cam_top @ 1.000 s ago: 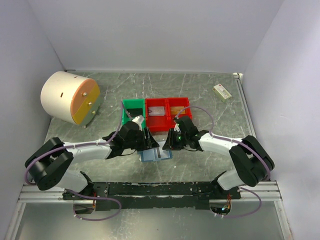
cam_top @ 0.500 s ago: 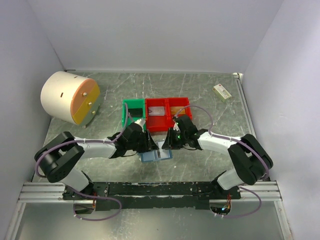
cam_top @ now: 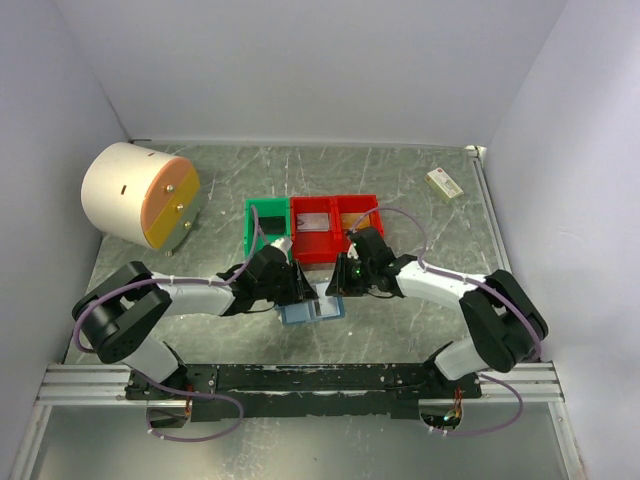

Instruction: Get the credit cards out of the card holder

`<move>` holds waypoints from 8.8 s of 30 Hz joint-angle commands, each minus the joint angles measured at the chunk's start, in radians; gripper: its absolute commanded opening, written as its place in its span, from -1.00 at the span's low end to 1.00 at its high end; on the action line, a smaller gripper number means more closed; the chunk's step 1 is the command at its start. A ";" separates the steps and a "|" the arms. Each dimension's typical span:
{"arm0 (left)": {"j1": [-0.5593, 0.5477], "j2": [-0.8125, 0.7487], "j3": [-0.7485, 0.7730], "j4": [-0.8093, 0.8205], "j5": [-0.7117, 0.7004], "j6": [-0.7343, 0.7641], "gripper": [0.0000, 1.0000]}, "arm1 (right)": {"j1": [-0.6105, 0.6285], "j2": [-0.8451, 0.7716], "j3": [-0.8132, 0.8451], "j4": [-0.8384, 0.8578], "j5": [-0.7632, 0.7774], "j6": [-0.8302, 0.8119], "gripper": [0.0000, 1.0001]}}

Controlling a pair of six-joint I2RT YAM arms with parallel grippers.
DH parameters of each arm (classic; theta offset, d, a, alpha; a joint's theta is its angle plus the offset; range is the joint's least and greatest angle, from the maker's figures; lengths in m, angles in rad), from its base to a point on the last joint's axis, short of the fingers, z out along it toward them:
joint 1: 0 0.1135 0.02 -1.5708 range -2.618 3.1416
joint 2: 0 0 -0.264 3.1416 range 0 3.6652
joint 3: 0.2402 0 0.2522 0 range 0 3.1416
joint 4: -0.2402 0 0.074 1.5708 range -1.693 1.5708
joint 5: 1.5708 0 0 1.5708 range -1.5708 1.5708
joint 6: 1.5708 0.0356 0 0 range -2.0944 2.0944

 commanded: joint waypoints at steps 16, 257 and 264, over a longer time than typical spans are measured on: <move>-0.025 0.034 -0.014 0.098 0.000 -0.036 -0.16 | 0.002 0.059 -0.059 0.056 -0.062 0.018 -0.52; -0.042 -0.168 -0.198 0.082 -0.139 -0.021 -0.87 | -0.012 0.122 -0.068 0.069 -0.156 0.036 -0.88; -0.041 -0.158 -0.211 0.124 -0.126 -0.047 -0.77 | -0.013 0.113 -0.045 0.046 -0.181 0.001 -0.64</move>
